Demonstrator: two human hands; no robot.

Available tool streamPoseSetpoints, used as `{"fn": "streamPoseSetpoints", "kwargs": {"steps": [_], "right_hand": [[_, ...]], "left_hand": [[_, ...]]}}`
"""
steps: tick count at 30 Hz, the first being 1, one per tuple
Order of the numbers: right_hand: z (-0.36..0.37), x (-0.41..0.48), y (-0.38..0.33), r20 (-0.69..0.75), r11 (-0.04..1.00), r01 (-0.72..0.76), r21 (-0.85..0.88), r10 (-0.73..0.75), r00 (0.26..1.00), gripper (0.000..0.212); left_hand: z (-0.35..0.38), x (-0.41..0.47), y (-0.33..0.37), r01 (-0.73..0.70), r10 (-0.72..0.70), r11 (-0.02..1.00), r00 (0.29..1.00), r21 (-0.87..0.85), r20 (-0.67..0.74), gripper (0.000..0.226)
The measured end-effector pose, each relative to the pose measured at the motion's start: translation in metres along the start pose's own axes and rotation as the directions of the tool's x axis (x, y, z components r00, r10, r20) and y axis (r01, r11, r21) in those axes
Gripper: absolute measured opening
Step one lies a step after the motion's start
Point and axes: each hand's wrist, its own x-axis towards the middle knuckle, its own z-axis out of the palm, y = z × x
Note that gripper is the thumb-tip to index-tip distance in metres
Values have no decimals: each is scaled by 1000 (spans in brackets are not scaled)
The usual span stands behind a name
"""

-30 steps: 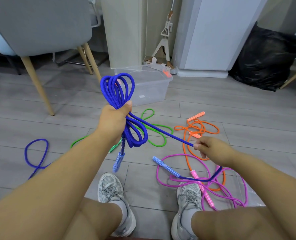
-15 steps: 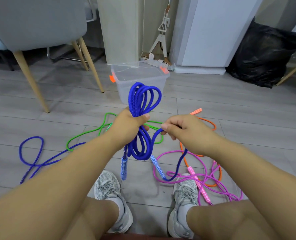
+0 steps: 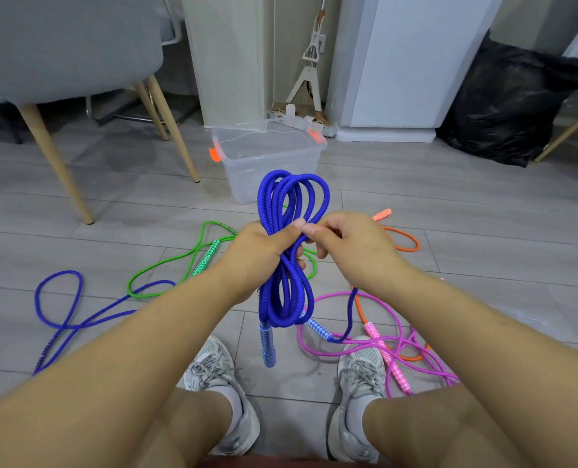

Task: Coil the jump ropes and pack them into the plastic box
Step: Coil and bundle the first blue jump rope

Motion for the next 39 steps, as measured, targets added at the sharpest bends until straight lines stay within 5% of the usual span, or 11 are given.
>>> {"fn": "streamPoseSetpoints", "kwargs": {"steps": [12,16,19,22,25,29,32,36,39], "right_hand": [[-37,-5,39,110,998,-59,28,55,992,15],[-45,-9,46,116,992,64,-105,-52,992,10],[-42,-12,32,-32,958,260,-117,-266,964,10],[-39,-11,14,-133,874,460,-156,-481,867,18],[-31,-4,4,-140,835,524,-167,-547,825,20],[-27,10,0,-149,887,454,-85,-462,874,19],[-28,20,4,-132,938,341,57,-331,934,9],[-25,26,15,-79,964,130,232,-115,990,24],[-18,21,22,39,969,137,206,-148,988,28]], "left_hand": [[-22,6,9,38,-51,991,993,-127,-104,27],[-26,6,7,54,-44,994,994,98,-101,33],[-25,5,6,99,-93,962,995,254,-36,36],[-24,6,2,128,-123,878,992,461,-40,47],[-15,2,2,47,-95,747,995,663,36,45],[-4,-8,2,-95,-179,537,958,838,224,34],[0,-15,1,-207,-192,474,924,856,330,31],[2,-23,11,-293,-90,565,907,771,411,28],[-2,-22,18,-256,48,726,945,639,325,25]]}}
